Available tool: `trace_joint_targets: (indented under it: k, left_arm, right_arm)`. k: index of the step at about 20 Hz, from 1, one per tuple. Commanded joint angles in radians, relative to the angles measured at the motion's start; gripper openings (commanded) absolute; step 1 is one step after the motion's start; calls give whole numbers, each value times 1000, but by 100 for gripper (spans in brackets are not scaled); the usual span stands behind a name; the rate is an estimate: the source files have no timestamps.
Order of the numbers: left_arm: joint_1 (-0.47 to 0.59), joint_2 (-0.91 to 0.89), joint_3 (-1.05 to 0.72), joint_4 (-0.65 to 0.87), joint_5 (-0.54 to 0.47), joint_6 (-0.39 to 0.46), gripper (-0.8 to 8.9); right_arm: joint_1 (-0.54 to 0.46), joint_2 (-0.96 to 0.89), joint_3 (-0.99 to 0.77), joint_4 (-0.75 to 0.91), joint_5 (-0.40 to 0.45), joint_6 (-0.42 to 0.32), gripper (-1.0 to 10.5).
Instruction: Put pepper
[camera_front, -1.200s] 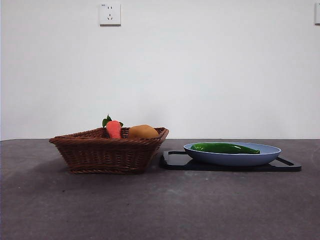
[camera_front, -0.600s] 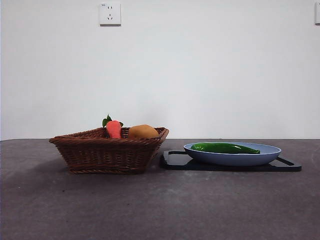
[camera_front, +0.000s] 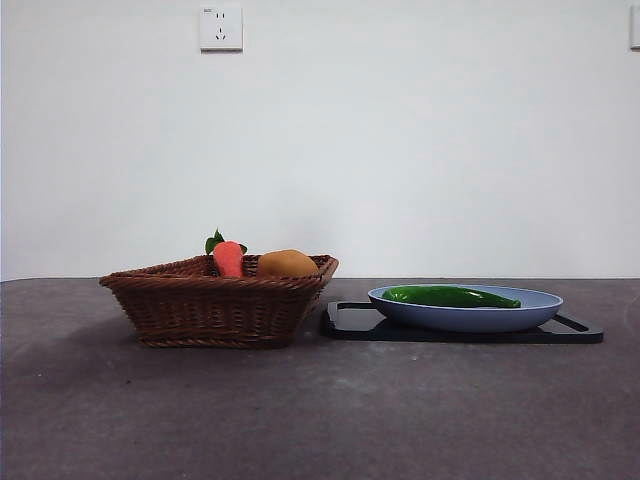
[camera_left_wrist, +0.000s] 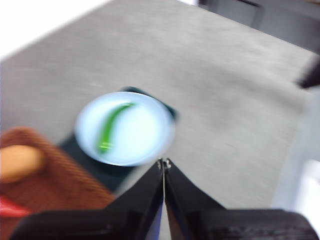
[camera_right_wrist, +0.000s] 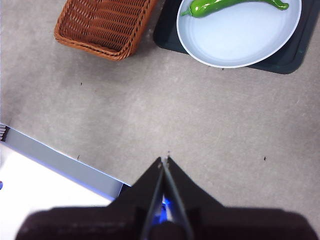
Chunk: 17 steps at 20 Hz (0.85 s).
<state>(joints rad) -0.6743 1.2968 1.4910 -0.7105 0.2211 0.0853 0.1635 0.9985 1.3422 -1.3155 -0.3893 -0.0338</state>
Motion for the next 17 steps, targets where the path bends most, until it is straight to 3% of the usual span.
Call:
trace_joint_targets:
  k: [1, 10, 17]
  left_arm:
    - [79, -34, 17, 78, -15, 4, 8]
    - [561, -402, -42, 132, -7, 66, 8]
    - [771, -768, -639, 622, -10, 70, 8]
  right_arm:
    - [1, 8, 18, 6, 2, 6, 11]
    - [0, 7, 18, 6, 2, 6, 11]
    - [0, 8, 18, 6, 2, 6, 11]
